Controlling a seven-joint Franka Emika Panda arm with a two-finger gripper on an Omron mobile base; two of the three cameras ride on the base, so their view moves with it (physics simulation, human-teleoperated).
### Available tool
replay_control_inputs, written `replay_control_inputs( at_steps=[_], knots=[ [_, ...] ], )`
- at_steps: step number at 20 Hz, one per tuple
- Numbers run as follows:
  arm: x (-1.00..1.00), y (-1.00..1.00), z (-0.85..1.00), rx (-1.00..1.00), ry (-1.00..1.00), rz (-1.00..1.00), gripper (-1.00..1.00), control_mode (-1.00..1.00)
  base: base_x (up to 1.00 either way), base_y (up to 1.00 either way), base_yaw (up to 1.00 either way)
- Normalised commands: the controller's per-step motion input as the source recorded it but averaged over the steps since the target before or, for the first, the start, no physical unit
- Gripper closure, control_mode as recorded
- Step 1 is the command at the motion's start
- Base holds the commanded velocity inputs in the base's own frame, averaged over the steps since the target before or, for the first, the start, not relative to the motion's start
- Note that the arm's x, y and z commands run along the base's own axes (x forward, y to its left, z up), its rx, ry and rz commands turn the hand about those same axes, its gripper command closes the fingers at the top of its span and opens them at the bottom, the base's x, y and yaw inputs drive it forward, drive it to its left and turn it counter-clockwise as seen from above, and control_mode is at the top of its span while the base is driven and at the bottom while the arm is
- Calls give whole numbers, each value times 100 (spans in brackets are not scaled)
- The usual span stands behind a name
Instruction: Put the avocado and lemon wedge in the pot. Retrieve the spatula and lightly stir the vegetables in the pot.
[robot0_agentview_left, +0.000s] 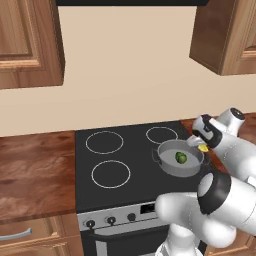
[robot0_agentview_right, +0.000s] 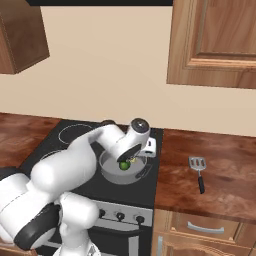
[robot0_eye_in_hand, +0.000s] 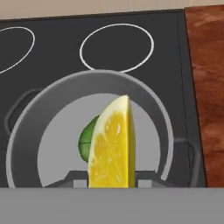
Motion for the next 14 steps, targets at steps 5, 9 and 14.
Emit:
replay_control_inputs(
  at_steps=[5, 9, 14],
  knots=[
    [35, 44, -3, -11, 15, -2, 100, -100, 0, 0, 0],
    [37, 17, -12, -19, 17, -8, 100, -100, 0, 0, 0],
    [30, 0, -16, -10, 22, -9, 100, -100, 0, 0, 0]
  ],
)
